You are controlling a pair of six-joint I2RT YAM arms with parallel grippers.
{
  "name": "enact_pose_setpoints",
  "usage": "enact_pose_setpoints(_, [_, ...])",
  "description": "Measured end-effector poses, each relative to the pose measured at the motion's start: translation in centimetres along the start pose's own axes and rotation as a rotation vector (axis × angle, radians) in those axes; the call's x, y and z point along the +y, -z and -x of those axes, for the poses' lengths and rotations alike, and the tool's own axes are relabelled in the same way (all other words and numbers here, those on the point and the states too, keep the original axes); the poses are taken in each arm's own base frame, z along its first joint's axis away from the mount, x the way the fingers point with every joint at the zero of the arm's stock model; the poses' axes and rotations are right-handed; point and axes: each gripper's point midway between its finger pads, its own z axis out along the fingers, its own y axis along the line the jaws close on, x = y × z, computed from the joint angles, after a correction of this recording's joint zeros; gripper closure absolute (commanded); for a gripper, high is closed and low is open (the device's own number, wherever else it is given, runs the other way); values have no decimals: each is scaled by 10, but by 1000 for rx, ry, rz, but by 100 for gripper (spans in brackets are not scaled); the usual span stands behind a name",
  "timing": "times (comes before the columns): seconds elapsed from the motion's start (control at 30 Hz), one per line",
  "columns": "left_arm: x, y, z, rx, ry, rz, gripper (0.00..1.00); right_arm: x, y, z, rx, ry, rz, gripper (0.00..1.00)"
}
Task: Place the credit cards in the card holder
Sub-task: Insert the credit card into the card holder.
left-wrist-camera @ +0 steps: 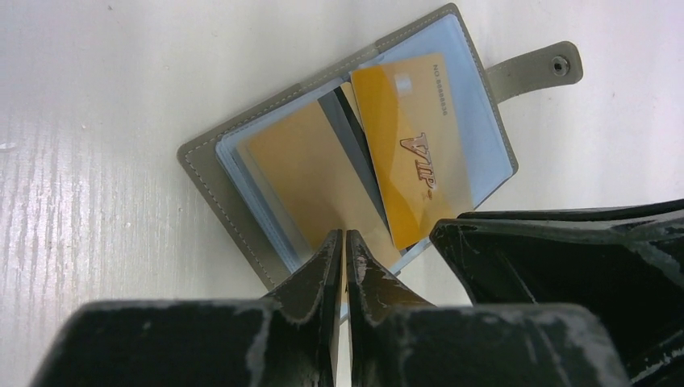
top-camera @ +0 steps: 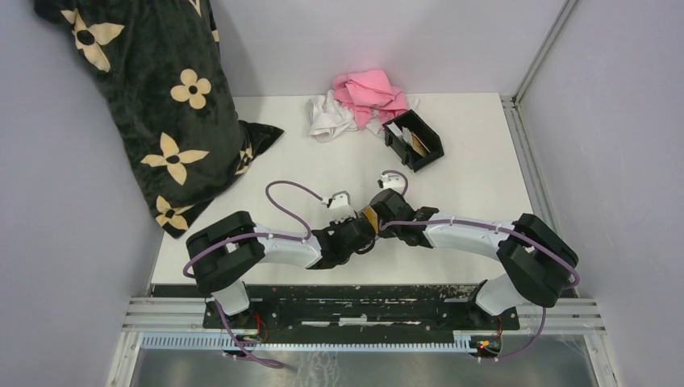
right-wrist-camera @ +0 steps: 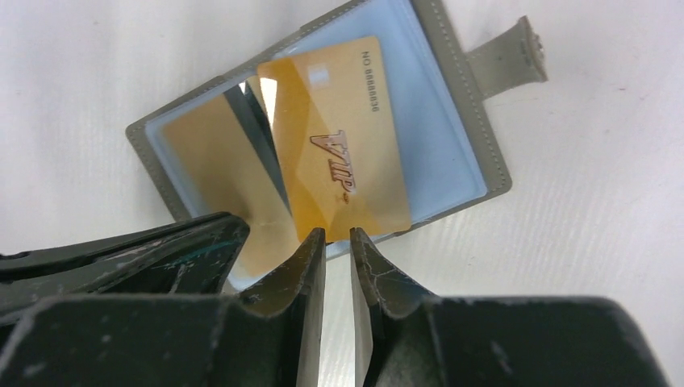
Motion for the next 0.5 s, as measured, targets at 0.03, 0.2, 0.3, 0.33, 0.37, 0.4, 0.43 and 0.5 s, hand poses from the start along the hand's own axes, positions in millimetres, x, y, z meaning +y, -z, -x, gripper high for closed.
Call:
enact_pose_setpoints(0.03, [0, 0, 0, -2, 3, -3, 90, 3, 0, 0, 1, 0, 11, 76])
enact_pose_setpoints(0.2, [4, 2, 1, -9, 27, -22, 96, 13, 2, 0, 7, -2, 51, 76])
enact_pose_setpoints(0.3, [6, 3, 1, -10, 47, -43, 97, 20, 0, 1, 11, -4, 71, 77])
enact_pose_setpoints(0.33, [6, 3, 1, -9, 54, -50, 97, 21, -1, 0, 13, -4, 74, 77])
enact_pose_setpoints(0.37, [6, 3, 1, -9, 61, -56, 97, 22, -2, -1, 17, -4, 76, 77])
enact_pose_setpoints(0.4, [6, 2, 1, -8, 66, -61, 97, 24, -3, -2, 22, -3, 78, 78])
enact_pose_setpoints(0.43, [6, 2, 1, -8, 72, -67, 97, 26, -4, -3, 27, -1, 81, 78])
enact_pose_setpoints(0.5, [6, 2, 1, -7, 84, -77, 97, 30, -6, -5, 36, 4, 88, 78])
